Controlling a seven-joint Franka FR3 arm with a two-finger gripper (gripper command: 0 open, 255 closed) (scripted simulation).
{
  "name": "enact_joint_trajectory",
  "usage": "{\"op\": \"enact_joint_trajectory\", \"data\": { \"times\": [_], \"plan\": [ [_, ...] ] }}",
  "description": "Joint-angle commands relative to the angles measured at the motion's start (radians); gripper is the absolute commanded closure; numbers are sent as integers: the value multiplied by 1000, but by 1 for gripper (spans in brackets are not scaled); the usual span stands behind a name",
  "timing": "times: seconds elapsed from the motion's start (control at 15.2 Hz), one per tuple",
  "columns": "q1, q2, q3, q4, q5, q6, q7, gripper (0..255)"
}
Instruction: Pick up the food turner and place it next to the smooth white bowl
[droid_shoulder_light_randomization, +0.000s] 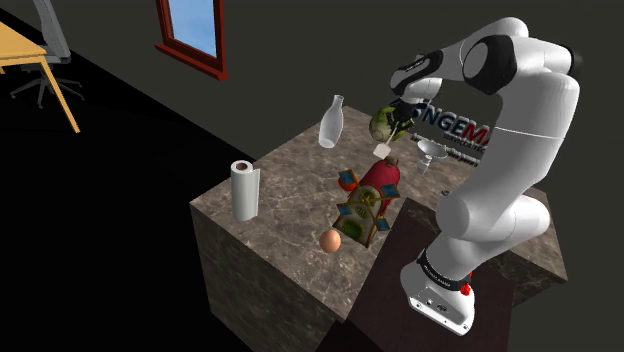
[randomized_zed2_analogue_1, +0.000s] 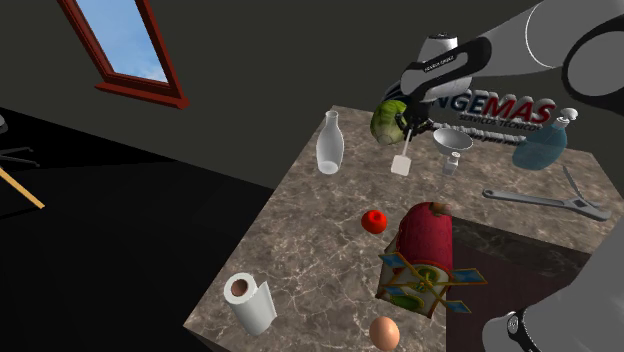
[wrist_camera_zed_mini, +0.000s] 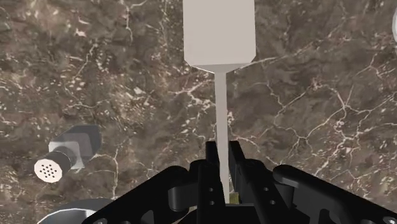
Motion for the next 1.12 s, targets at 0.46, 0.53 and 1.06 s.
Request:
{"op": "enact_joint_trajectory", "data": {
  "times": [0.46, 0.53, 1.06],
  "plan": [
    [-125, 127, -25, 156, 48, -28, -168, 255],
    [-125, 134, -24, 152, 49, -18, -168, 255],
    [-131, 194, -16, 131, 62, 63, -175, 255]
  ]
}}
